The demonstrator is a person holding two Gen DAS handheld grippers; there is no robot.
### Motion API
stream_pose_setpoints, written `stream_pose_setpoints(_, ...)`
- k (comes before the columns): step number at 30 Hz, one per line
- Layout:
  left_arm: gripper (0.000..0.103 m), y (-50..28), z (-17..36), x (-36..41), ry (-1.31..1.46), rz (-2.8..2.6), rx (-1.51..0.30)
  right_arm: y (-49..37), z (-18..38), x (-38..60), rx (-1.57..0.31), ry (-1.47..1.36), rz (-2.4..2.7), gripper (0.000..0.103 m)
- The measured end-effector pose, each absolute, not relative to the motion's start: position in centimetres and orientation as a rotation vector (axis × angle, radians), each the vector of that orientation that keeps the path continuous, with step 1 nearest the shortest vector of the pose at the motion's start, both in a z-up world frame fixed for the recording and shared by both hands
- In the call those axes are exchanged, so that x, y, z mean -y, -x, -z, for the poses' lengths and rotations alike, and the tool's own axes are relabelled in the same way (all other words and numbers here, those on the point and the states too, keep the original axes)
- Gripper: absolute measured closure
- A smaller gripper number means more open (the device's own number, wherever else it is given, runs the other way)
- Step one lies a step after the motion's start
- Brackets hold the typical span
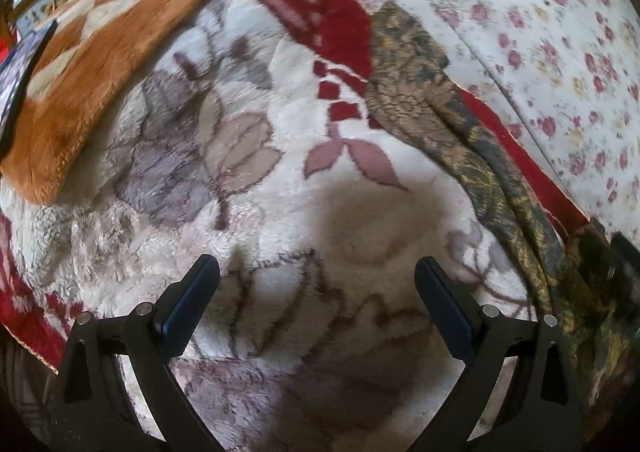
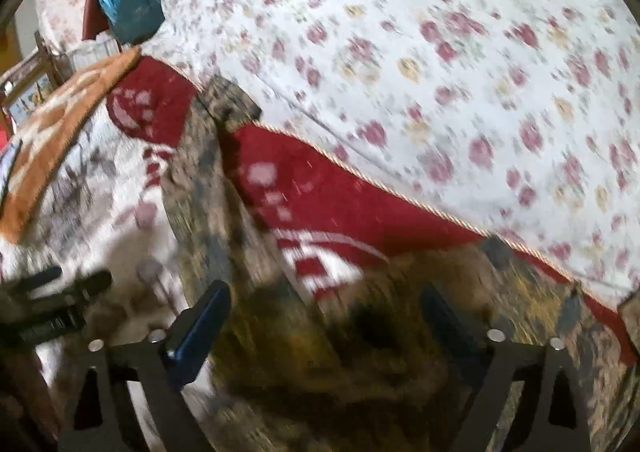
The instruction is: Fold small clothes
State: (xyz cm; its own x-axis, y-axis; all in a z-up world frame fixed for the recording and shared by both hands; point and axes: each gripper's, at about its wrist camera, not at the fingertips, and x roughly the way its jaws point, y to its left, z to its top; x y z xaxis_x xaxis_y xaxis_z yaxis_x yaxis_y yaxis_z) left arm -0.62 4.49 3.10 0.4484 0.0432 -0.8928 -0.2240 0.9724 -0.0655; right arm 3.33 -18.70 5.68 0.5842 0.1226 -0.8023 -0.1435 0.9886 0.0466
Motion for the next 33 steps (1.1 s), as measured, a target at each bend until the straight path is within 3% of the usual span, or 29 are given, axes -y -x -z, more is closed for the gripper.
stream_pose_setpoints(11, 0.005, 0.2, -2.9, -4.9, 0.254, -0.14, -1.121, -14.9, -6.2, 10.5, -0.962, -0.031, -0.307, 0.012)
stream_pose_setpoints(19, 0.005, -0.5, -3.4, -6.2, 0.295, -0.154, -1.102, -23.7, -2.4, 2.8, -1.014, 0.107, -0.347, 0.013)
stream_pose_setpoints(20, 0.005, -0.6, -3.3, -6.3, 0.304, -0.16, -1.101, -24.2, -1.8, 2.1, -1.027, 0.131, -0.36, 0.024)
stream_pose_setpoints(21, 0.005, -0.9, -3.2, -6.4, 0.312, -0.165, -1.107, -24.6, -1.1, 1.3, -1.047, 0.156, -0.381, 0.058)
stream_pose_setpoints(22, 0.005, -1.2, -3.0, -6.4, 0.318, -0.161, -1.112, -24.9, -0.5, 1.0, -1.08, 0.16, -0.388, 0.078)
stream_pose_setpoints(23, 0.005, -1.5, -2.9, -6.5, 0.322, -0.156, -1.113, -25.0, -0.4, 1.1, -1.093, 0.143, -0.381, 0.088)
stream_pose_setpoints(26, 0.005, -1.9, -3.1, -6.2, 0.302, -0.164, -1.101, -23.8, -3.1, 3.5, -1.033, 0.046, -0.406, 0.094)
stream_pose_setpoints(33, 0.005, -2.2, -3.6, -5.3, 0.296, -0.168, -1.073, -13.3, -15.9, 18.3, -0.779, -0.087, -0.301, 0.095)
